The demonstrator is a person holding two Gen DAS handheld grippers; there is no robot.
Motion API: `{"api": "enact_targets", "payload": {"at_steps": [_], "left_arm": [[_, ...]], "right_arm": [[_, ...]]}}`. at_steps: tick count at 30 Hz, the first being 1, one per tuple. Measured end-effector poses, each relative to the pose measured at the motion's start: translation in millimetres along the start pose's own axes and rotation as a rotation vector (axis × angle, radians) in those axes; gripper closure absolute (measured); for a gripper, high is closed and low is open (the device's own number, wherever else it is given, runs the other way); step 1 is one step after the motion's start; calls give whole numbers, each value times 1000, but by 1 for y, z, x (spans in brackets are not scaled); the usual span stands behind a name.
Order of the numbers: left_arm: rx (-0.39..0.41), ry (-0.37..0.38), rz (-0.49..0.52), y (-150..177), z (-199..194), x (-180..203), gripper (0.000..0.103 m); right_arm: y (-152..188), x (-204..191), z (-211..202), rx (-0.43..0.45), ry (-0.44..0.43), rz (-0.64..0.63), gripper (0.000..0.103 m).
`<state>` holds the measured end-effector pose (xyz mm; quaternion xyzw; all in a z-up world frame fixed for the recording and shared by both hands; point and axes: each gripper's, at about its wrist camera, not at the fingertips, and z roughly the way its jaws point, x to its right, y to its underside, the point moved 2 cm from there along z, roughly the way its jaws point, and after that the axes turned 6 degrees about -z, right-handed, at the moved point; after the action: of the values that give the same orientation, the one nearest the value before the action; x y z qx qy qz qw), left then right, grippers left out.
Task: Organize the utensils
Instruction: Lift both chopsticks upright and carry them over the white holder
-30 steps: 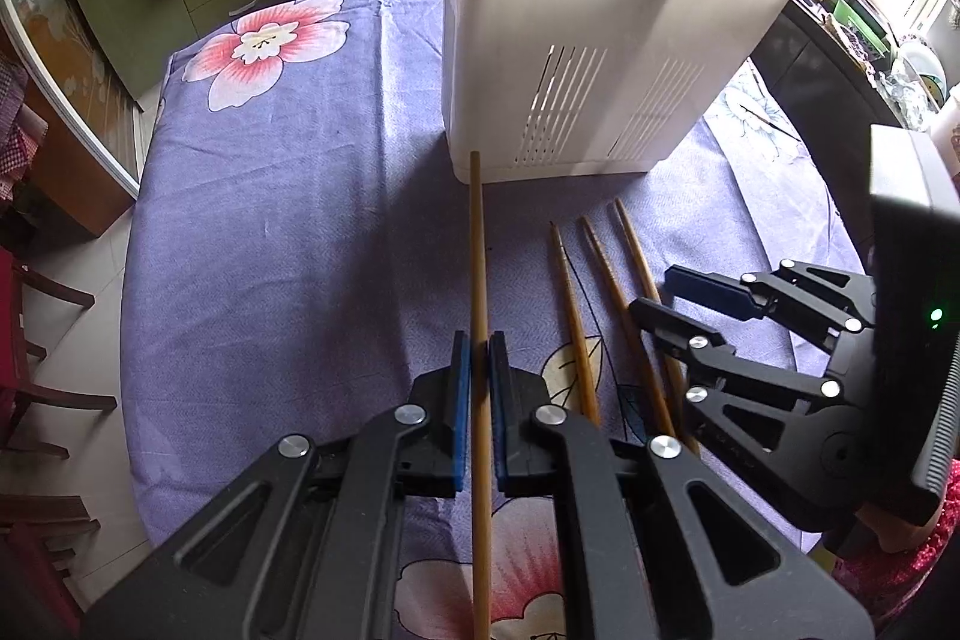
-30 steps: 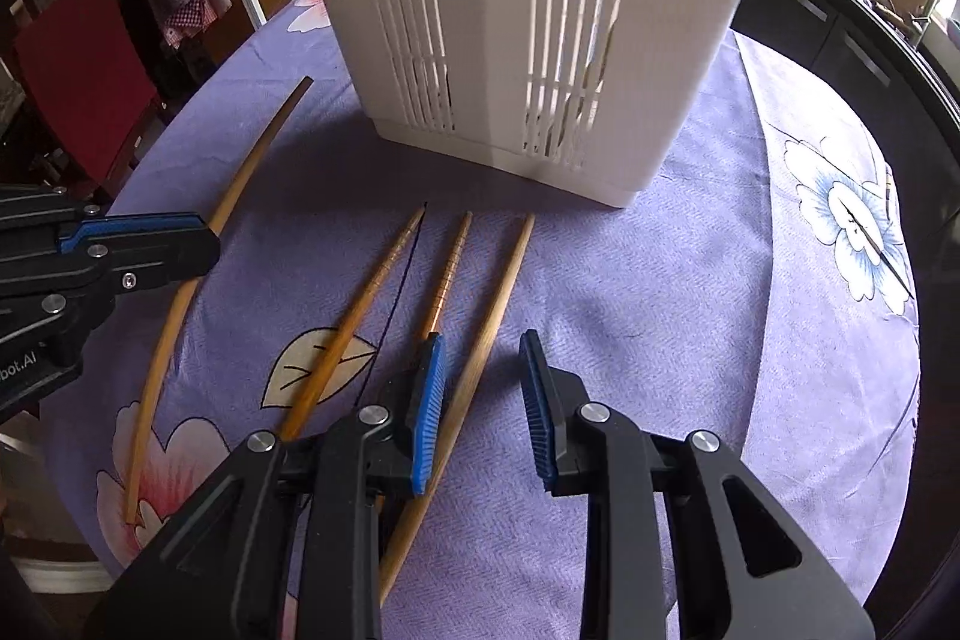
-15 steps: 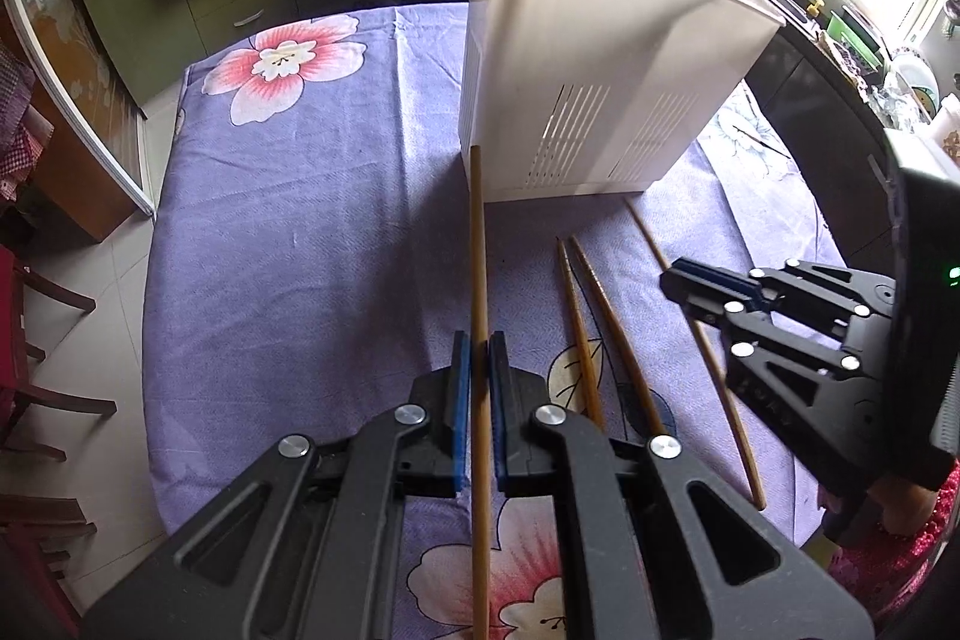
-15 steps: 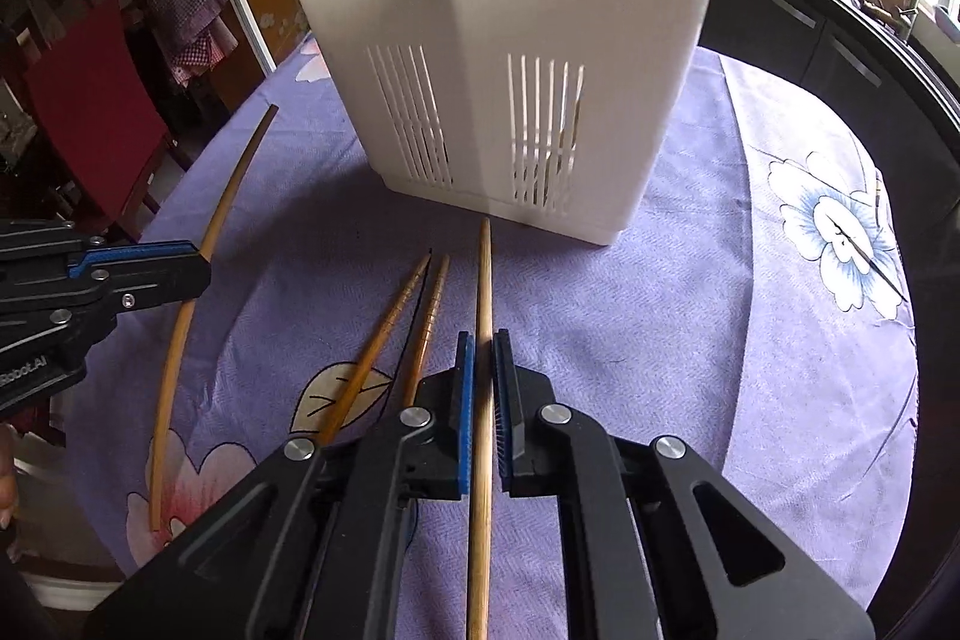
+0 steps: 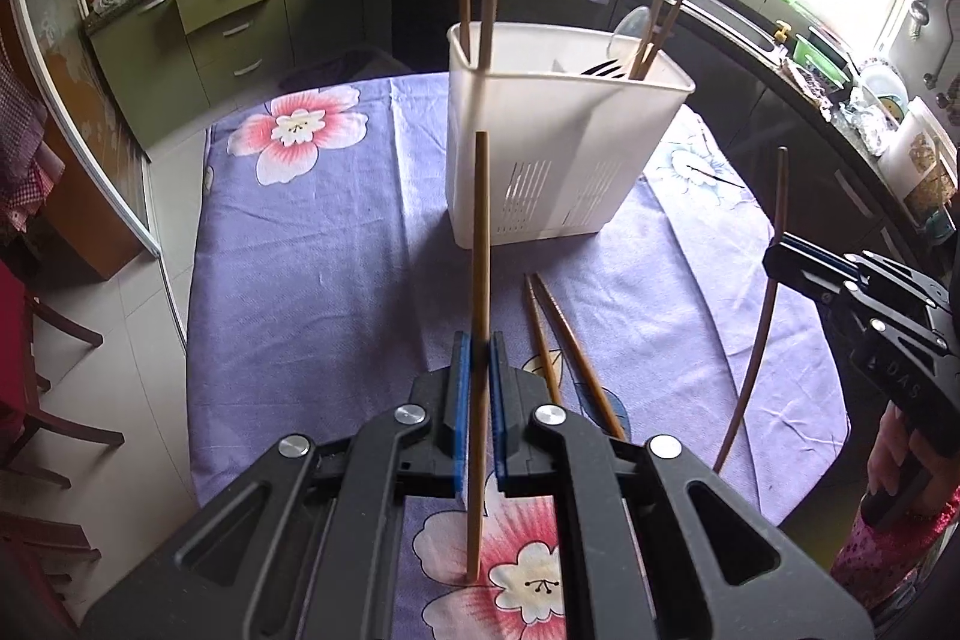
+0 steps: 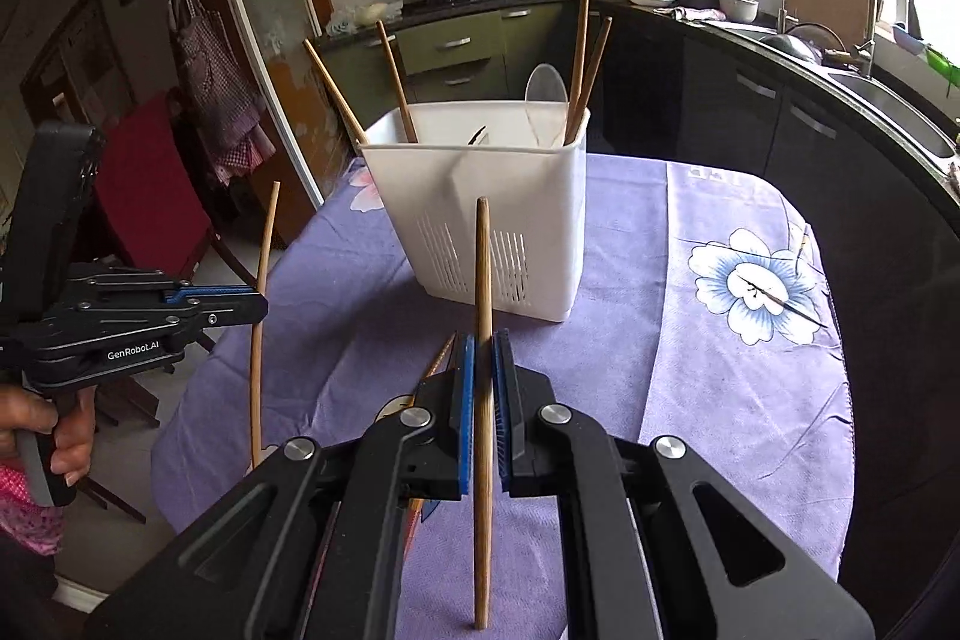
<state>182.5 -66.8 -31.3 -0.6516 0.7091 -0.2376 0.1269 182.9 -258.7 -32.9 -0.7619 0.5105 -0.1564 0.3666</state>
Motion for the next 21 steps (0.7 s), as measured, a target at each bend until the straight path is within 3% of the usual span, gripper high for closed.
{"api": "enact_targets", "payload": {"at_steps": [10, 21], "left_arm": [[47, 2, 19, 7, -31, 10, 97], [81, -3, 38, 11, -51, 18, 97]], "right_arm": [[11, 3, -40, 57, -6, 9, 96], [10, -7, -57, 93, -9, -10, 96]]}}
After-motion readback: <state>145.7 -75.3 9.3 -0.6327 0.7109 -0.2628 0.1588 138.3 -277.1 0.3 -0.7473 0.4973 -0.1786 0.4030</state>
